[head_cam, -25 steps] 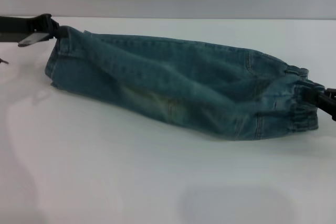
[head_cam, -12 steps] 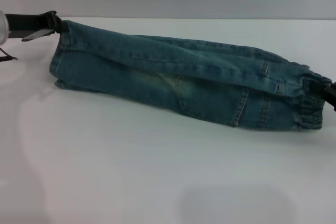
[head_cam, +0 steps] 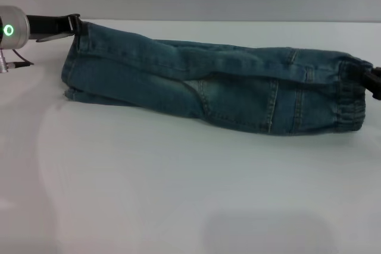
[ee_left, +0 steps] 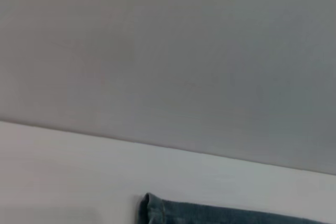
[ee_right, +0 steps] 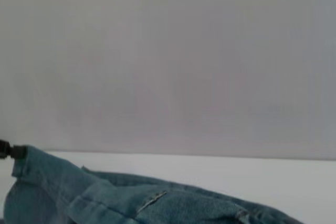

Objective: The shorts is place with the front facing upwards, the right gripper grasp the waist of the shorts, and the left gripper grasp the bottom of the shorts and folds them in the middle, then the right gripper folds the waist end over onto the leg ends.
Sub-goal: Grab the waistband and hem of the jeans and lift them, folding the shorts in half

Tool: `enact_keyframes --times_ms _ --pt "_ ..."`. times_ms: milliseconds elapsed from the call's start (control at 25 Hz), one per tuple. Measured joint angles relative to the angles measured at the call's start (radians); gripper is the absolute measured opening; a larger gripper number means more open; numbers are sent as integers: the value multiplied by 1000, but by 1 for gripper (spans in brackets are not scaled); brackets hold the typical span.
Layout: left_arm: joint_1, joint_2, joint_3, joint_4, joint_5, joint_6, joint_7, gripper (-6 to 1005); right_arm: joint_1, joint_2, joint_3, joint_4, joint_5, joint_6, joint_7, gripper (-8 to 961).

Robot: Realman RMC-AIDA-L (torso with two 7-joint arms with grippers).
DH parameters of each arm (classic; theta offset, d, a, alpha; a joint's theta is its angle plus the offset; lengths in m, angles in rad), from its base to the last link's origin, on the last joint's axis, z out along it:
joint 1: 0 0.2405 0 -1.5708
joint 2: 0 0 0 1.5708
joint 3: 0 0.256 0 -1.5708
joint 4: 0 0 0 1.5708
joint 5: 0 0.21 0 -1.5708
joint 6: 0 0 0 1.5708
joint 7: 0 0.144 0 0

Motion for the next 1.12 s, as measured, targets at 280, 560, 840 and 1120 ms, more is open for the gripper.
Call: enact_keyframes --times_ms 280,560,840,1120 --pt "-8 -11 34 2 0 -54 15 122 46 25 2 14 5 120 29 8" --pt "-10 -15 67 -6 0 -96 15 127 90 36 -2 43 5 209 39 8" --pt "-4 -20 80 -10 2 -114 16 132 112 40 2 65 8 265 59 7" --pt "2 -25 94 -12 18 -136 14 137 118 41 -4 67 56 302 64 7"
